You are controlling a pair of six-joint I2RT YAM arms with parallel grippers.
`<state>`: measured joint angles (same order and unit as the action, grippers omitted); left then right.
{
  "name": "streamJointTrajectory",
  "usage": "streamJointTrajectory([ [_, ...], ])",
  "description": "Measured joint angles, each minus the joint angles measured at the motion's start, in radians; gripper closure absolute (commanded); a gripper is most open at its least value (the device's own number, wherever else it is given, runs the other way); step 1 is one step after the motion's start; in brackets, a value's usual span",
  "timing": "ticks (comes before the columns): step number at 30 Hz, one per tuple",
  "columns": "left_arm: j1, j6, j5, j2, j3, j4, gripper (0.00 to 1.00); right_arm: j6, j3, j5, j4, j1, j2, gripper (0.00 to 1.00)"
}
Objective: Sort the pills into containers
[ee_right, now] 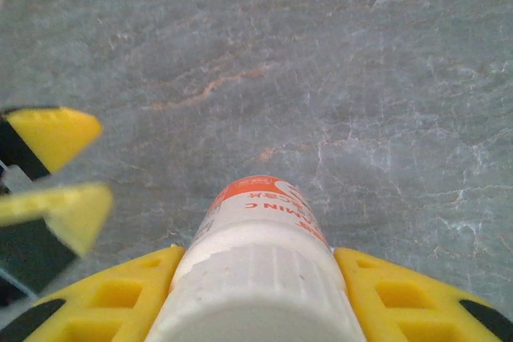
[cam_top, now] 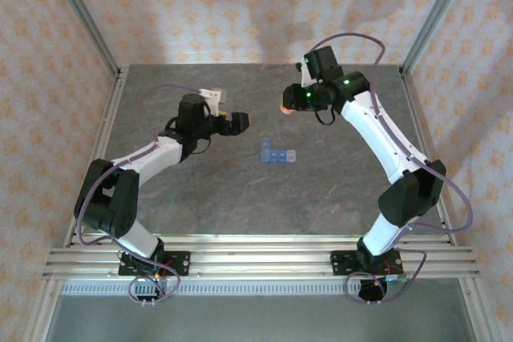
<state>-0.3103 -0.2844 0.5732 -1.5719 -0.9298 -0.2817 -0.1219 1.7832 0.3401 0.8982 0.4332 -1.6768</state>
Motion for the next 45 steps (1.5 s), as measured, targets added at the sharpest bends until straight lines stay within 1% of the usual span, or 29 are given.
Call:
streamJointTrajectory([
  [6,-0.103,0.085,-0.008,0.008,0.079,-0.214,0.0,0.0,0.099,0.078,0.038,-0.035,-0.074,0.6],
  [11,-0.184,0.201,-0.06,0.005,0.136,-0.338,0.0,0.012,0.17,0.13,0.098,-0.036,-0.174,0.6],
  [16,-0.208,0.288,-0.095,-0.05,0.187,-0.473,0.0,0.03,0.187,0.172,0.153,-0.036,-0.219,0.6],
  [19,-0.208,0.314,-0.111,-0.108,0.204,-0.56,0.0,0.042,0.187,0.205,0.179,-0.036,-0.223,0.6],
  [24,-0.234,0.339,-0.122,-0.18,0.22,-0.677,0.01,0.048,0.182,0.261,0.198,-0.036,-0.222,0.6],
  [31,-0.275,0.358,-0.137,-0.193,0.22,-0.745,0.01,0.037,0.054,0.321,0.168,-0.032,-0.176,0.6],
  [36,-0.279,0.358,-0.137,-0.193,0.22,-0.761,0.02,0.036,0.015,0.328,0.155,-0.008,-0.166,0.6],
  [40,-0.279,0.359,-0.136,-0.193,0.215,-0.759,0.1,0.032,-0.005,0.335,0.139,0.023,-0.158,0.61],
  [45,-0.279,0.363,-0.135,-0.188,0.196,-0.739,0.2,0.029,-0.018,0.335,0.127,0.038,-0.151,0.61],
])
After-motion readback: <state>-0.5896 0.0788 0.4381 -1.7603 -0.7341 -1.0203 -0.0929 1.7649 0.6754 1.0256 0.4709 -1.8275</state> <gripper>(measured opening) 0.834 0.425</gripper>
